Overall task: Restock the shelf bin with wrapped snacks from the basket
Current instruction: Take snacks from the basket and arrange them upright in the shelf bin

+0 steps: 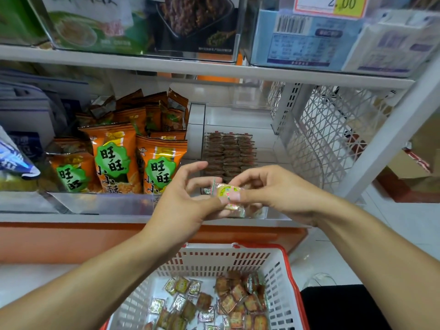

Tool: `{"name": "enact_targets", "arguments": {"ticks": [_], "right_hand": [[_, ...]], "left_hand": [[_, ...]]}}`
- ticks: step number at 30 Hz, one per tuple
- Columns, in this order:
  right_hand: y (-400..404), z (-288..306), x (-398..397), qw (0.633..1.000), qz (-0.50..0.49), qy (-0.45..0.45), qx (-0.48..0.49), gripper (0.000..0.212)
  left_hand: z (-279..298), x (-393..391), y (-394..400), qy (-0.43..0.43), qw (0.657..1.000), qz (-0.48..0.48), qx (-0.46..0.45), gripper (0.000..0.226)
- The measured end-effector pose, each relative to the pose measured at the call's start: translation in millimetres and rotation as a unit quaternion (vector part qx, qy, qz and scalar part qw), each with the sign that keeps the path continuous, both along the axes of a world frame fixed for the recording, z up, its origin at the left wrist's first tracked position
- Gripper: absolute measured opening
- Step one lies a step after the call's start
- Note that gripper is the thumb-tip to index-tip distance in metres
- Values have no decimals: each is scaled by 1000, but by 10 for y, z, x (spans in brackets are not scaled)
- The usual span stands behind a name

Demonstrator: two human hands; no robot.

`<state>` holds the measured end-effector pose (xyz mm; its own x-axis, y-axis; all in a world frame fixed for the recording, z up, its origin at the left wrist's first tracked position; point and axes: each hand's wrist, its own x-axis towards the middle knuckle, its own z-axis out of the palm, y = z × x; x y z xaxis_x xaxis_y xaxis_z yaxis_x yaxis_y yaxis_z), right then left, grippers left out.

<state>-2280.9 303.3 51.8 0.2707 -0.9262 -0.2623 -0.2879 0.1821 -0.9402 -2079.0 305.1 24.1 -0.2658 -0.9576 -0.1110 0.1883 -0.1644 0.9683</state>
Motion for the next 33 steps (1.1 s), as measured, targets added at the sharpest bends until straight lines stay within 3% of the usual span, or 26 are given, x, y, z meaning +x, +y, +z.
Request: {"name": "enact_targets", "arguments": {"ticks": [3, 5, 8, 11, 15, 19, 22, 26, 29, 33], "right_hand": [[-77, 38, -55, 998, -51, -30, -20, 20], [-161, 60, -192, 992, -108, 7, -61, 26], [-271, 42, -464, 963, -141, 214, -90, 27], [-320, -95, -595, 919, -72, 386, -30, 30], [-387, -241, -577, 926, -7, 377, 21, 9], [-493, -320, -581, 923, -5, 382, 50, 7], [-530, -339, -597, 941, -10, 318, 119, 28], [-575, -396, -616, 956, -44, 256, 135, 19], [-593, -444, -557, 943, -46, 312, 109, 19], [-654, -445, -483, 900, -21, 418, 120, 39]], "left_hand": [[3, 2, -15, -54, 998, 12, -42, 69], [-9, 8, -24, -130, 987, 17, -93, 61], [-59, 16, -9, -249, 954, -3, -165, 44], [-121, 31, 37, -336, 914, -69, -218, 41], [-214, 31, 69, -438, 846, -132, -273, 58], [-281, 24, 60, -482, 807, -135, -313, 65], [-296, 29, 40, -485, 799, -133, -329, 63], [-306, 40, 34, -487, 795, -136, -336, 60], [-312, 47, 32, -489, 792, -142, -338, 62], [-316, 50, 31, -491, 789, -143, -341, 62]]}}
